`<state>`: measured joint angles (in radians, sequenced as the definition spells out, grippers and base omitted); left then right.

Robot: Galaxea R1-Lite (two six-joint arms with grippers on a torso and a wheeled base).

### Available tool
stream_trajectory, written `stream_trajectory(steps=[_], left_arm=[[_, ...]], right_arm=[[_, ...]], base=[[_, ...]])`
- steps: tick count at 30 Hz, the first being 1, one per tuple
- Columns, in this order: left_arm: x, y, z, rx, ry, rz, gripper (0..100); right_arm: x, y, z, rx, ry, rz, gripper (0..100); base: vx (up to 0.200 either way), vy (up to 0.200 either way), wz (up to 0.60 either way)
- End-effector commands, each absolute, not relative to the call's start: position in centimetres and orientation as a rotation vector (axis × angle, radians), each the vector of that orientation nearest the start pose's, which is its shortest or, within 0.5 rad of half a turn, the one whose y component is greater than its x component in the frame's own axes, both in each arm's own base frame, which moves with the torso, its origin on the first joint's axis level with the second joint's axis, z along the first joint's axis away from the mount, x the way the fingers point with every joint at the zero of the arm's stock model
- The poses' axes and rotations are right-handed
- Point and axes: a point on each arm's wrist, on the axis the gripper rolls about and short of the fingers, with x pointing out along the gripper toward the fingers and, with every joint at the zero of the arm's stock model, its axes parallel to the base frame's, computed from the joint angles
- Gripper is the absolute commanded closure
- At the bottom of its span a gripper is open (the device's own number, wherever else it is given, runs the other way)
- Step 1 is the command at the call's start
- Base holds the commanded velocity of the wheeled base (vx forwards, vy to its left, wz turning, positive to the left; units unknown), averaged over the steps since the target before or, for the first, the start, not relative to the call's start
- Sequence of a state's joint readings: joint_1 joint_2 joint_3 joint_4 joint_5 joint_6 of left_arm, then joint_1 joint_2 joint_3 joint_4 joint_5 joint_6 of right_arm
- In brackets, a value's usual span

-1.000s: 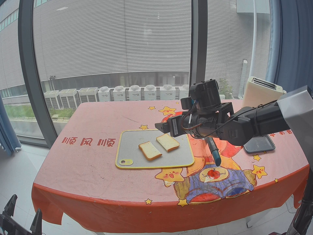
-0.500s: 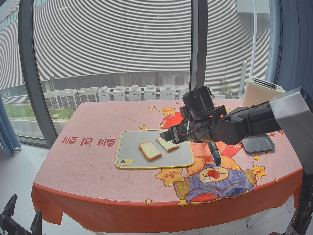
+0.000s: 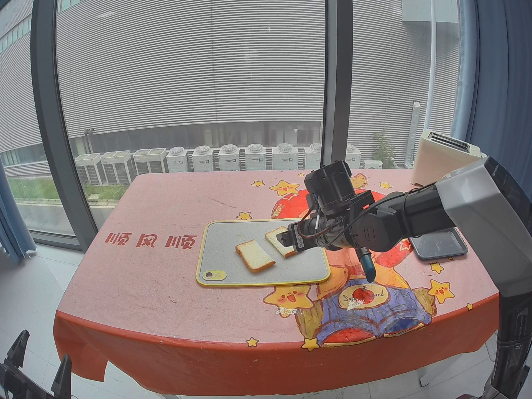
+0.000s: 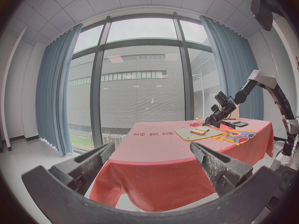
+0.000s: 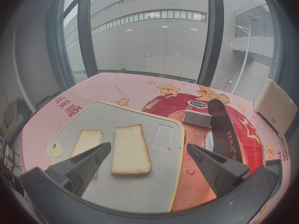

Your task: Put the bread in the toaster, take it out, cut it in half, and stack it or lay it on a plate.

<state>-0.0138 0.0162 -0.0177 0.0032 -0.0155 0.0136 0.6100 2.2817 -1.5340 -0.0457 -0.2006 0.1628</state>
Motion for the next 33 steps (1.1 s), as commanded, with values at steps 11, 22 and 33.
stream_trajectory(steps=[11, 22, 33], left_arm=[[-2.2, 0.0, 7.6, 0.014, 0.012, -0.029, 0], [-2.2, 0.0, 7.6, 0.014, 0.012, -0.029, 0], [-2.2, 0.0, 7.6, 0.014, 0.012, -0.029, 0]], right_arm=[[39.2, 26.3, 7.3, -0.126, 0.682, 0.266, 0], [39.0, 26.7, 6.2, -0.139, 0.708, 0.271, 100], [36.8, 26.3, 14.5, 0.032, 0.569, 0.315, 100]], base=[[0.000, 0.000, 0.00], [0.000, 0.000, 0.00], [0.000, 0.000, 0.00]])
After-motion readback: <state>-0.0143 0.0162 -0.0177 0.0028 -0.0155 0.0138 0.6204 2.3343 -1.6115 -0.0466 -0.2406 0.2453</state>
